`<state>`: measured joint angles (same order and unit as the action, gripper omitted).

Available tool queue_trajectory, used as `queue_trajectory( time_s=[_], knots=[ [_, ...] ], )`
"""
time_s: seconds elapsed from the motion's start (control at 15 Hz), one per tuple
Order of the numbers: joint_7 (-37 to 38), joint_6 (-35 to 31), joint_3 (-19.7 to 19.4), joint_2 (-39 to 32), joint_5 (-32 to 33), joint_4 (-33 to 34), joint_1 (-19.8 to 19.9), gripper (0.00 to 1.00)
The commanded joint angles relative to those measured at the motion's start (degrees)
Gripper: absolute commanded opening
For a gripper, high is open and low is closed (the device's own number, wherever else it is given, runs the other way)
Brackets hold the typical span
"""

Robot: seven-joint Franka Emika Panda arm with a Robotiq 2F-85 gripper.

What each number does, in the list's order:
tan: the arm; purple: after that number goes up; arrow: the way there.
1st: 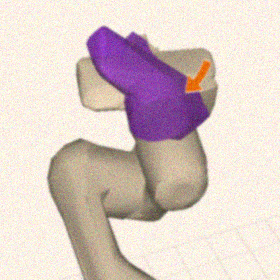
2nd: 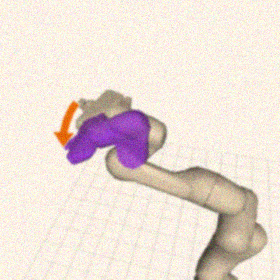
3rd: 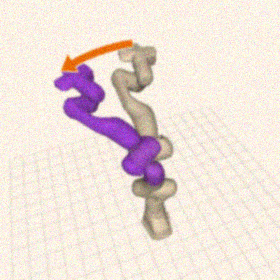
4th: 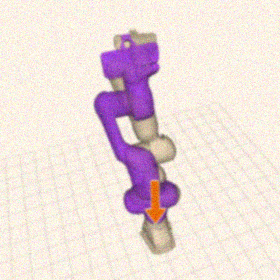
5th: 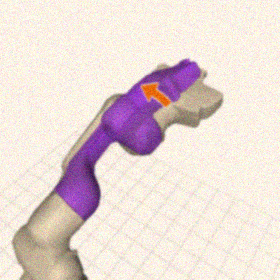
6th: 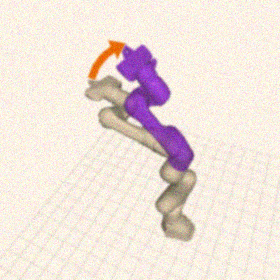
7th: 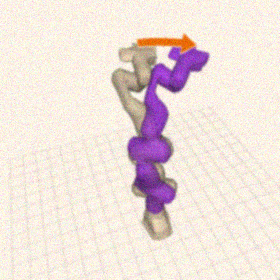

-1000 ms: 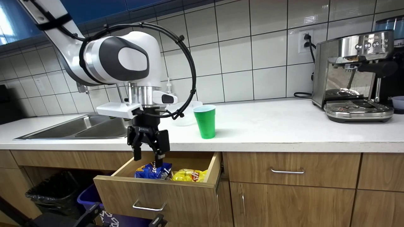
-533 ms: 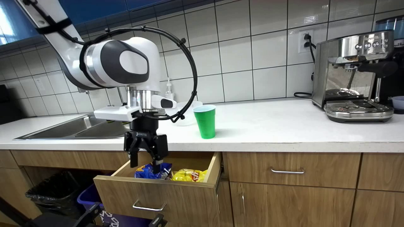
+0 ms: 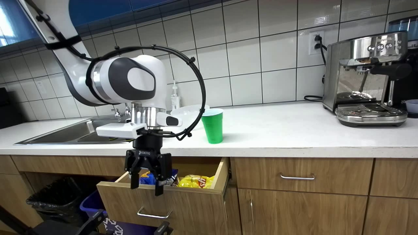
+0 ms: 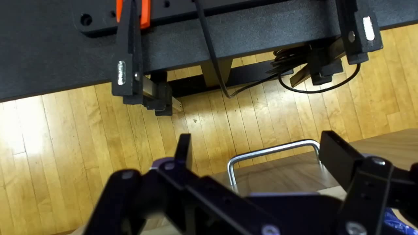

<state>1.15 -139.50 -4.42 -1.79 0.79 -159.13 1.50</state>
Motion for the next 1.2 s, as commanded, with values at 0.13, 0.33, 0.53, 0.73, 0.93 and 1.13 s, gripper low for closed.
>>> queue_trajectory(
  time_s=[0.13,0.33,0.53,0.73,0.93,1.13],
  knots=[
    [-0.01,-4.00,1.55,-5.87,1.84,0.10,-0.49,1.00],
    [0.18,-6.95,2.16,-9.02,1.62,0.12,-1.11,1.00],
    [0.94,-11.85,2.29,-11.98,2.18,0.16,-1.98,1.00],
    [-1.76,-17.22,3.46,-14.50,0.08,0.10,-1.65,1.00],
    [-3.50,-21.82,5.06,-16.69,-0.60,0.12,-0.96,1.00],
    [-5.66,-26.03,7.06,-18.36,-1.36,0.13,0.44,1.00]
  ],
)
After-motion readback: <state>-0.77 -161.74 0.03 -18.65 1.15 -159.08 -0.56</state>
